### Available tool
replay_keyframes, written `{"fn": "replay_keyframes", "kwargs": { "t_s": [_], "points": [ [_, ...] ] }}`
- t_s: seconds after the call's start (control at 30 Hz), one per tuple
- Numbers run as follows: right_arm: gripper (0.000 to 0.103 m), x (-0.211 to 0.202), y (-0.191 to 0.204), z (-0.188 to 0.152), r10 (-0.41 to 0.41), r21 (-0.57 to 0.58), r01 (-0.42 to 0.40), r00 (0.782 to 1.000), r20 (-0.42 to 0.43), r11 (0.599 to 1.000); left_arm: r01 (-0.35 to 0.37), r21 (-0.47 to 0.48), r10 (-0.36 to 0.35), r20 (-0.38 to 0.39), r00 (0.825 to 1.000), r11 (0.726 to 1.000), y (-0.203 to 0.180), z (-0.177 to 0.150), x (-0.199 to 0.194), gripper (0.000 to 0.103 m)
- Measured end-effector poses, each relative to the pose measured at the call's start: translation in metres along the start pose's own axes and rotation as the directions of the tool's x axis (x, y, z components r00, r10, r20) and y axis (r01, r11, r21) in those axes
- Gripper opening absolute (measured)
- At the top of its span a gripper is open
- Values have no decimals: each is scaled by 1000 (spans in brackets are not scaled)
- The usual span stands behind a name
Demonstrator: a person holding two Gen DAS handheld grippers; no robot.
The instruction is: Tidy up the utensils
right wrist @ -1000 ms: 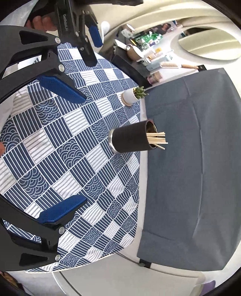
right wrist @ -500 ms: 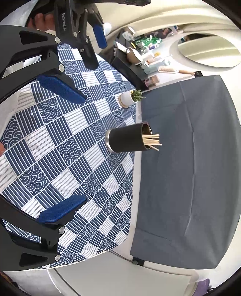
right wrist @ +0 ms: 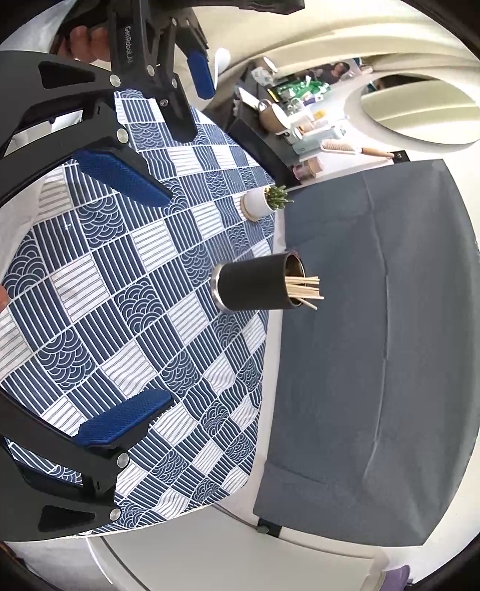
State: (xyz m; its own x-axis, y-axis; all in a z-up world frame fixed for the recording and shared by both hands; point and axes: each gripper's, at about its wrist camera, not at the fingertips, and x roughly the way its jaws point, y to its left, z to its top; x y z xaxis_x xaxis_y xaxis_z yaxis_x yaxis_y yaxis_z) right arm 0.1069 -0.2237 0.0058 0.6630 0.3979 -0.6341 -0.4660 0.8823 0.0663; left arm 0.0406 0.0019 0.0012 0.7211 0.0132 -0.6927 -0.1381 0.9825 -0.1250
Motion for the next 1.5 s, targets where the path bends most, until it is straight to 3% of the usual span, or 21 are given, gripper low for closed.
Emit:
{"fn": "replay_keyframes", "kwargs": {
  "t_s": [0.8,1.5],
  "points": [
    [95,6,5,-4,-35,1,35,999,-25,999,34,29,-33,-26,999,999,0,4,10,97],
    [95,5,1,-7,-27,11,28,999,-27,1000,18,25,-17,-38,999,1000,-1,1,10,97]
  ]
}}
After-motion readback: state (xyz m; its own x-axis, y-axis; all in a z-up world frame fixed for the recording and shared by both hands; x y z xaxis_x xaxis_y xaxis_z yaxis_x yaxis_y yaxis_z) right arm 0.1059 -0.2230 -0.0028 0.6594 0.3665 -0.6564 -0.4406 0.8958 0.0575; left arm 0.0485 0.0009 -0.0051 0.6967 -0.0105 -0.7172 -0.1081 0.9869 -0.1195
